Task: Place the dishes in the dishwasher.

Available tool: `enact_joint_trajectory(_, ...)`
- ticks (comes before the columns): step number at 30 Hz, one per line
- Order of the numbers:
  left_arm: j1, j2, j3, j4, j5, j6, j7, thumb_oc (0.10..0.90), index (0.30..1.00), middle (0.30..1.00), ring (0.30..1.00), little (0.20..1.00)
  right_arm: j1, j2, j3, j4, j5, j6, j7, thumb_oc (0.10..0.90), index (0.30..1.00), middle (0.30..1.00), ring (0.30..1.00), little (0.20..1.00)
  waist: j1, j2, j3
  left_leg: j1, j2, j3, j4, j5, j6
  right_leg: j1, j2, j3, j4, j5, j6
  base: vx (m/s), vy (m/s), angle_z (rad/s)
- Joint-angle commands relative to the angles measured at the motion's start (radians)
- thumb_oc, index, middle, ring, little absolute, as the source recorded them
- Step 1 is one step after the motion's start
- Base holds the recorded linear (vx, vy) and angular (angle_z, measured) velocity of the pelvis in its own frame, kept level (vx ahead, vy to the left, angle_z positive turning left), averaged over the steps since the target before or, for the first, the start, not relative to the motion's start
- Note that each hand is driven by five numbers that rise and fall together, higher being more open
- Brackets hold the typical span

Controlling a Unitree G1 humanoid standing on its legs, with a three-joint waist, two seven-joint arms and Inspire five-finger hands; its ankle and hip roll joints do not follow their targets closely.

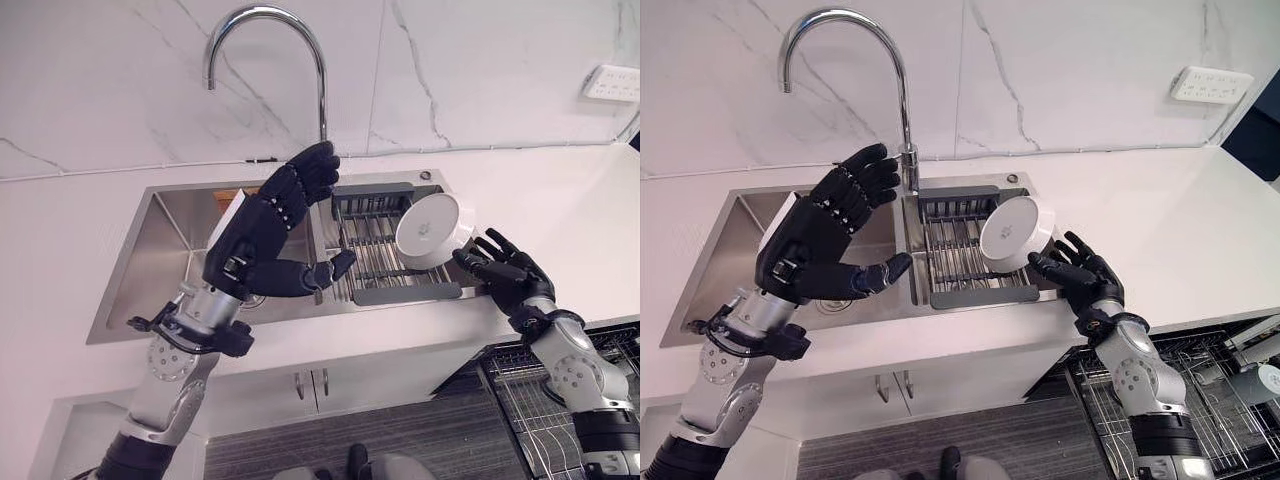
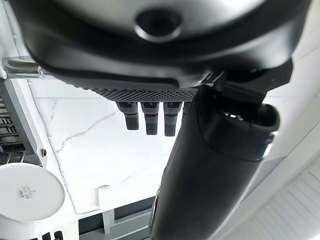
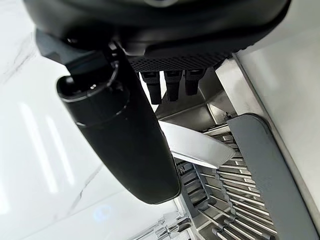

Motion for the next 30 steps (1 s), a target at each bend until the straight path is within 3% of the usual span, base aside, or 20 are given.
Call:
enact_joint_trajectory(1, -0.085, 0.01, 0.012, -0.075, -0.029, -0.08, 0.037, 0.8, 0.9, 0.9, 0.9, 0.9, -0.117, -0.029, -0.012, 0.025, 0.028, -0.059, 0.022, 0.8, 0.9, 0.9, 0.9, 0.9, 0.025, -0.018, -0.059, 0.024, 0.033, -0.003, -0.006, -0.115, -0.041, 0.069, -0.065, -0.02, 0.033, -0.172, 0.149, 0.0, 0.0, 0.0)
enact_joint_trajectory(30, -0.12, 0.028, -0.014, -0.054, -0.036, -0.079, 0.083, 0.8, 0.9, 0.9, 0.9, 0.9, -0.298, -0.103, 0.081, 0.256, 0.024, -0.035, 0.054, 0.8, 0.9, 0.9, 0.9, 0.9, 0.071, -0.025, -0.053, 0.018, 0.026, -0.026, -0.006, -0.108, -0.049, 0.085, -0.074, -0.045, 0.033, -0.185, 0.14, 0.0, 0.003, 0.02)
